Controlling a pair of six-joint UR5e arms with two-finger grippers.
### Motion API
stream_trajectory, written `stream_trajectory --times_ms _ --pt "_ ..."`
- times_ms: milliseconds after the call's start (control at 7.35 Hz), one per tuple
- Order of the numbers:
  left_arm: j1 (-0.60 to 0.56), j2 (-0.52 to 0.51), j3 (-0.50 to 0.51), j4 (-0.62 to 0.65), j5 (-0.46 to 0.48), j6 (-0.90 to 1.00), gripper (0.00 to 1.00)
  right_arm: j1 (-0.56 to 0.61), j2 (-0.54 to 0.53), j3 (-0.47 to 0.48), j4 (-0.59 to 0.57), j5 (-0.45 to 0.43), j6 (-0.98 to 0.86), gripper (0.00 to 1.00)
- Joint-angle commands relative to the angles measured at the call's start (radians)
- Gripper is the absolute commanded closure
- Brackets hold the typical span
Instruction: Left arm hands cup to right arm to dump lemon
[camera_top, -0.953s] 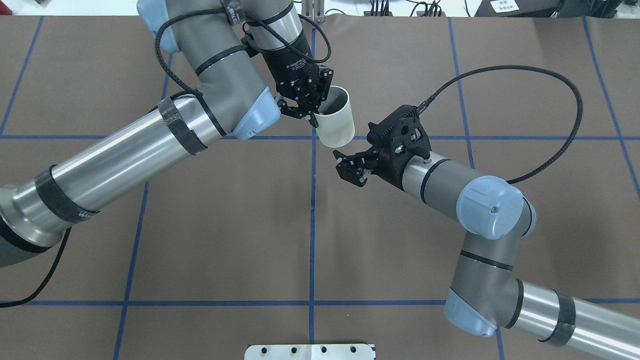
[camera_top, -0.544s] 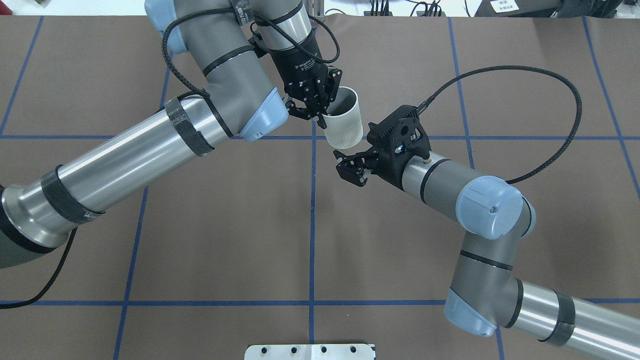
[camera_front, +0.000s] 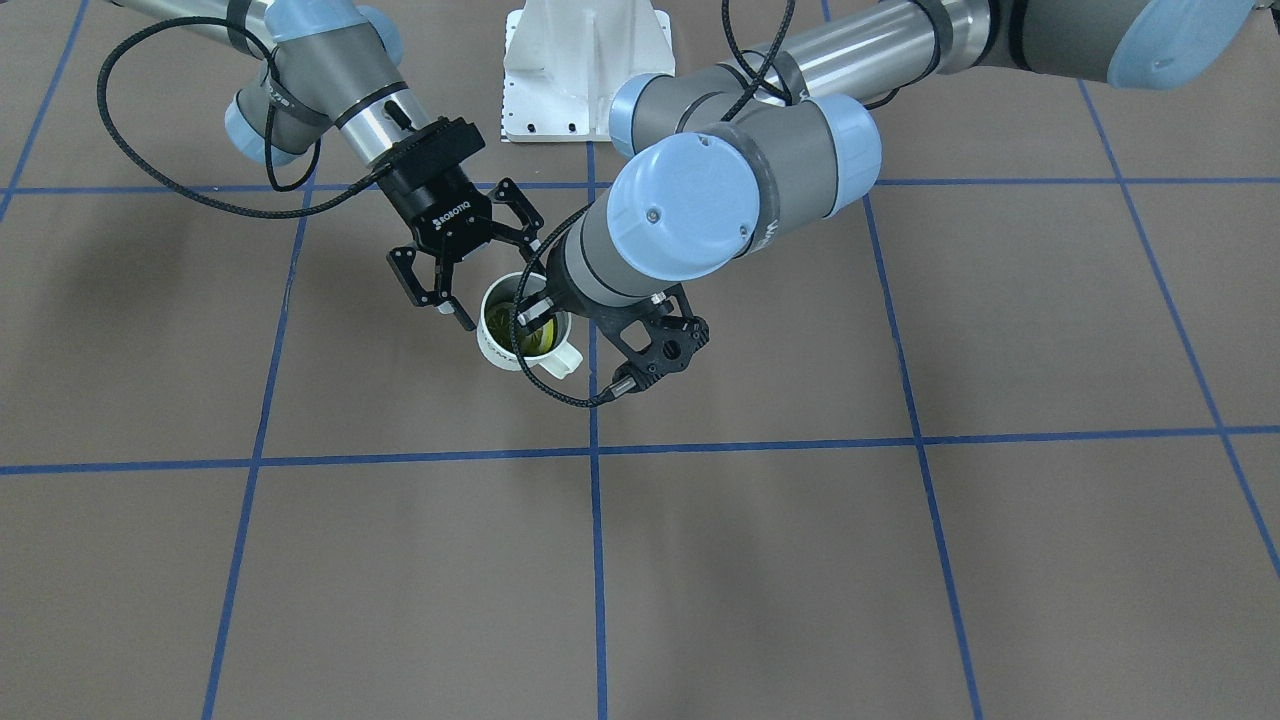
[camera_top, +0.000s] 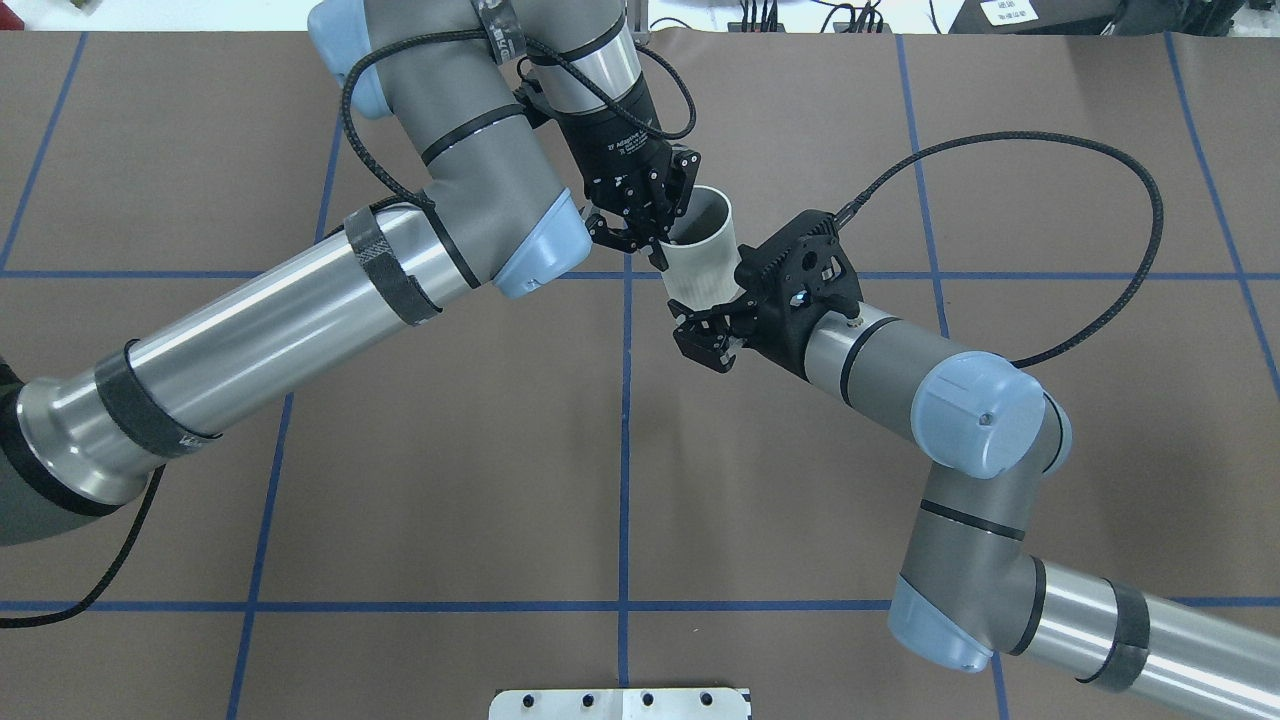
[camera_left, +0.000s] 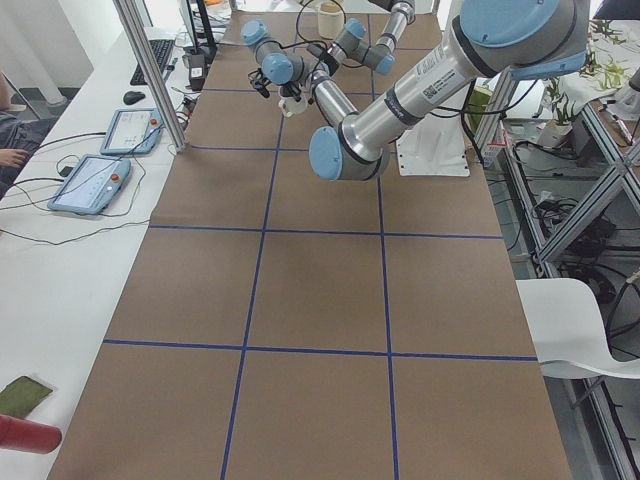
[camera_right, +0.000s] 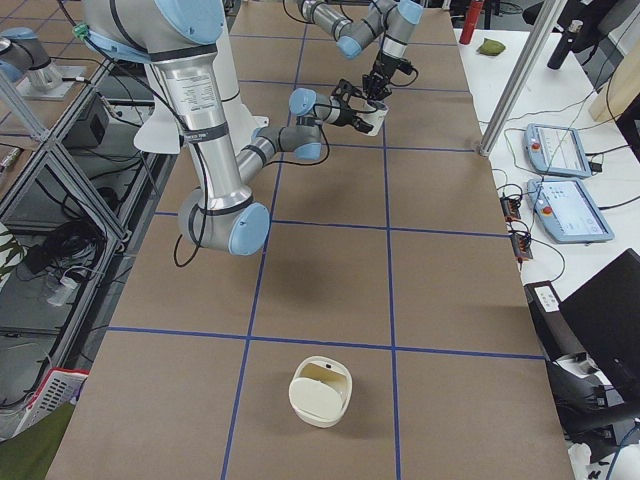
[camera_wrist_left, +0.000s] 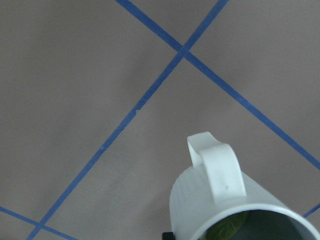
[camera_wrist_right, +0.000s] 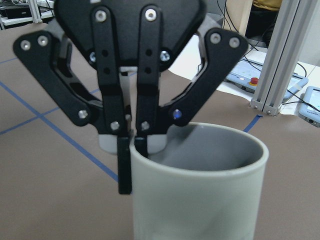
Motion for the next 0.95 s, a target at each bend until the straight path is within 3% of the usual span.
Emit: stream_trajectory --times_ms 0,136,816 --pt "-0.001 0.002 -0.002 0.001 -0.012 -0.005 1.00 -0.001 0.000 -0.004 -0.001 -0.008 0.000 0.02" --pt "-0.001 0.006 -0.004 0.000 -0.056 -0.005 1.00 0.000 0.000 -0.006 -0.001 -0.009 0.000 0.02" --pt "-0.001 0.002 -0.013 0.006 -0.064 -0.008 1.00 0.000 -0.002 -0.006 0.000 -0.009 0.000 0.02"
